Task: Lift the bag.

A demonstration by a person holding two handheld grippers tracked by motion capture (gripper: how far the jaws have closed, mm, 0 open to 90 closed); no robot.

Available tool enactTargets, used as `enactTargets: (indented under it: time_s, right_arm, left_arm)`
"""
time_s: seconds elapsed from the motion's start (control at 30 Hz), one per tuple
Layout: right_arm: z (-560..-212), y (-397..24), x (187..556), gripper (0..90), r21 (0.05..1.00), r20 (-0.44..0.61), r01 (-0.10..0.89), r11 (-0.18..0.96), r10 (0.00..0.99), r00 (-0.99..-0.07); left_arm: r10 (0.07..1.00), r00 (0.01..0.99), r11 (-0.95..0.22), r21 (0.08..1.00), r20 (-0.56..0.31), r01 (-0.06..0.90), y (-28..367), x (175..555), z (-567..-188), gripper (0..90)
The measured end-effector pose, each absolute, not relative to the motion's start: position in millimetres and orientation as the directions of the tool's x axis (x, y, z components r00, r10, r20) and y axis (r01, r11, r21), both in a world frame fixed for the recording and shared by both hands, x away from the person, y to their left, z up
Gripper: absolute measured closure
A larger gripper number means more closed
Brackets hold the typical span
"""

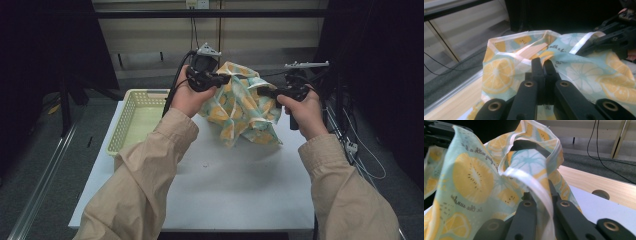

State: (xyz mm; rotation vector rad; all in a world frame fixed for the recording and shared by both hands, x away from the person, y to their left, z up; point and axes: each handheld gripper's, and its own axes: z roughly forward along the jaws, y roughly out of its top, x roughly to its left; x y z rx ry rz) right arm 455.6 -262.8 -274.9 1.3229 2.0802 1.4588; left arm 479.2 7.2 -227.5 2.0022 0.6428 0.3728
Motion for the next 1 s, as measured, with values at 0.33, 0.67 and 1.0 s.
enactTargets:
  time_s: [0.33,0.67,1.0]
  right_arm:
    - [-278,-255,450,87.4,0.841,0.271,0.533,0.088,0.785,-0.557]
    - [-293,-242,439,37.9,0.811,0.308,0.578,0.091,0.773,-0.555]
    - [-300,-248,417,15.3,0.816,0.334,0.572,0.083,0.74,-0.584]
  left_arm:
    - [0.566,0.824,-0.415,0.855,-0.025,0.311,10,473,-232,90.0]
    - [0.582,0.804,-0.378,0.833,-0.124,0.403,35,465,-254,62.3]
    - [0.552,0.815,-0.38,0.815,-0.179,0.437,58,447,-262,19.8]
